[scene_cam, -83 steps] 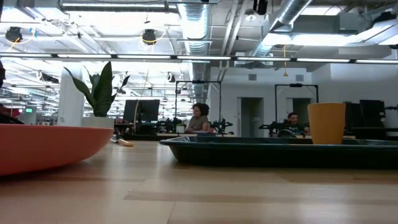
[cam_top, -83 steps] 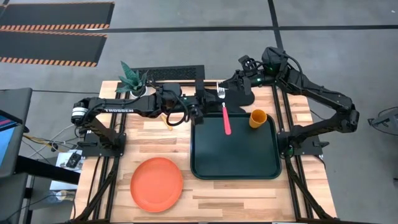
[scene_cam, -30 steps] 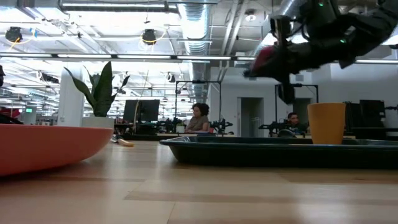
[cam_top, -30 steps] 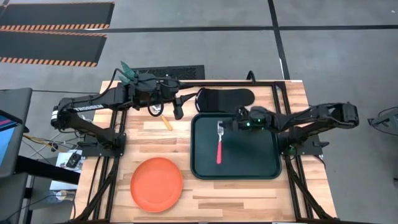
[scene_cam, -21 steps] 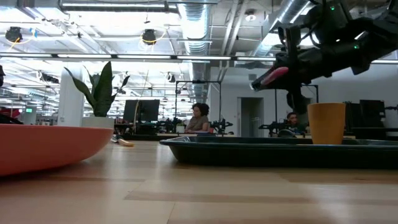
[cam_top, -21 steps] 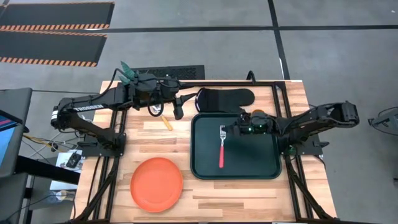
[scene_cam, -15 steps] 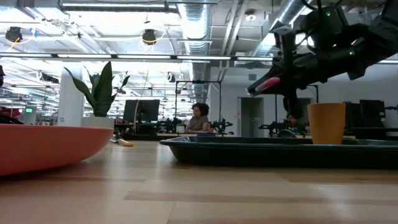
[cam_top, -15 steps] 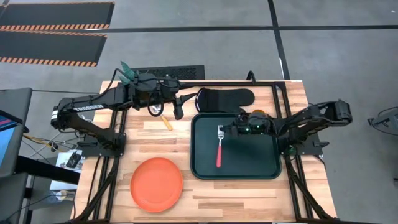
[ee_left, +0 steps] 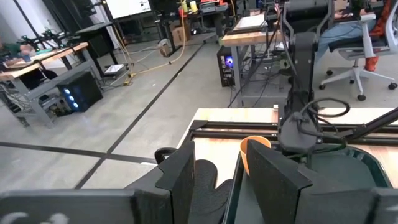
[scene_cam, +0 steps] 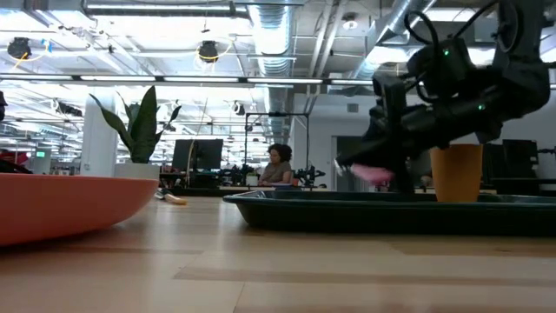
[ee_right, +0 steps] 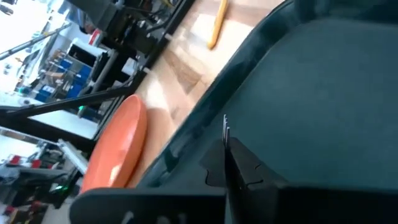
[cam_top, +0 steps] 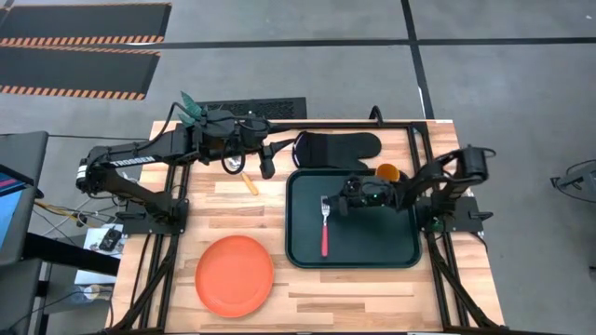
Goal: Pick and place plate/cup/fork/spoon on tray
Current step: Put the pink fork in the middle left of the green serving tray, then put the yellow spoon to the left of the pink fork on the green serving tray
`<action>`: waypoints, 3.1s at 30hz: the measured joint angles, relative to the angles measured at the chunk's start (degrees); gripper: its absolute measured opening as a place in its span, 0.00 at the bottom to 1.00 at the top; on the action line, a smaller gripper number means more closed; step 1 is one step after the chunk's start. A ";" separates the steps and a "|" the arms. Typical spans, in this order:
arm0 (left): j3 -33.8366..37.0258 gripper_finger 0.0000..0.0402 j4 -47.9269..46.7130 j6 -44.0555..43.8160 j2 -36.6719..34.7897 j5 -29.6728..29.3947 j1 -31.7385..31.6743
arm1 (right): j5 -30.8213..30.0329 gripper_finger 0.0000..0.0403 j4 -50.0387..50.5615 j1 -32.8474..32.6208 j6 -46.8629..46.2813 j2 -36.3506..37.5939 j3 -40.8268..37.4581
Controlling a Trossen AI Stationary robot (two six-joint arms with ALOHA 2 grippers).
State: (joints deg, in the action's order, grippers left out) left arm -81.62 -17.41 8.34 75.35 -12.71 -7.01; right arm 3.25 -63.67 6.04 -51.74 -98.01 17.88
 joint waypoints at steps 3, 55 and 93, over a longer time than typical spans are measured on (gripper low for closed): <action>0.00 0.34 0.00 0.00 0.00 -0.07 0.00 | -0.01 0.02 -3.19 -0.04 0.39 -2.75 0.38; 0.00 0.34 -1.18 -0.24 0.00 -0.15 0.00 | -3.46 0.35 8.17 -0.41 10.42 -9.06 7.96; 0.02 0.34 -9.10 -10.14 0.04 -6.07 -0.10 | -2.89 0.44 14.86 5.33 14.53 4.86 10.72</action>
State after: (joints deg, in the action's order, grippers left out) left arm -81.60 -26.51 -1.80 75.40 -18.78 -7.10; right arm 0.36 -48.81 11.37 -37.21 -93.15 28.61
